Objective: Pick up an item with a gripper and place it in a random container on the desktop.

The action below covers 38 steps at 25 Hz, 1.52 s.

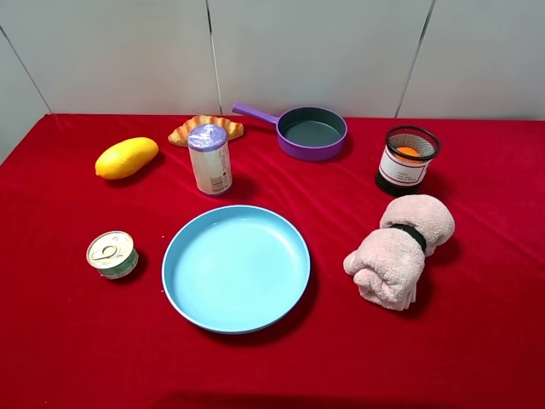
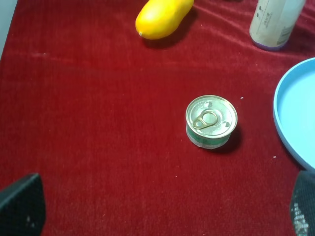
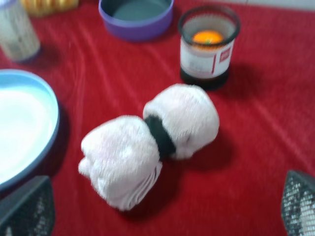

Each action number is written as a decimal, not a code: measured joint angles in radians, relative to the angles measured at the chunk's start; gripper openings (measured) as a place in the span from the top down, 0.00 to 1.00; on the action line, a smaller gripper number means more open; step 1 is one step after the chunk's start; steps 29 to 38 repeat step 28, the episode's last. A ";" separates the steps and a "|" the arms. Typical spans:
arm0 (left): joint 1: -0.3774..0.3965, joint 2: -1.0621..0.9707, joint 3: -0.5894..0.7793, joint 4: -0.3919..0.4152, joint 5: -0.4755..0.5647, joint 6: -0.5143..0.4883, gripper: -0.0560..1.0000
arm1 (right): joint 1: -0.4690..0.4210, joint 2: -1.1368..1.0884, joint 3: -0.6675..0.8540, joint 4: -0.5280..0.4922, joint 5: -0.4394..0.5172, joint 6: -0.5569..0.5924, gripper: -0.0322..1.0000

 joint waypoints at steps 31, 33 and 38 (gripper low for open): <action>0.000 0.000 0.000 0.000 0.000 0.000 0.00 | 0.000 -0.017 0.003 -0.012 0.000 0.021 0.30; 0.000 0.000 0.000 0.000 0.000 0.000 0.00 | 0.000 -0.017 0.003 -0.012 0.000 0.021 0.30; 0.000 0.000 0.000 0.000 0.000 0.000 0.00 | 0.000 -0.017 0.003 -0.012 0.000 0.021 0.30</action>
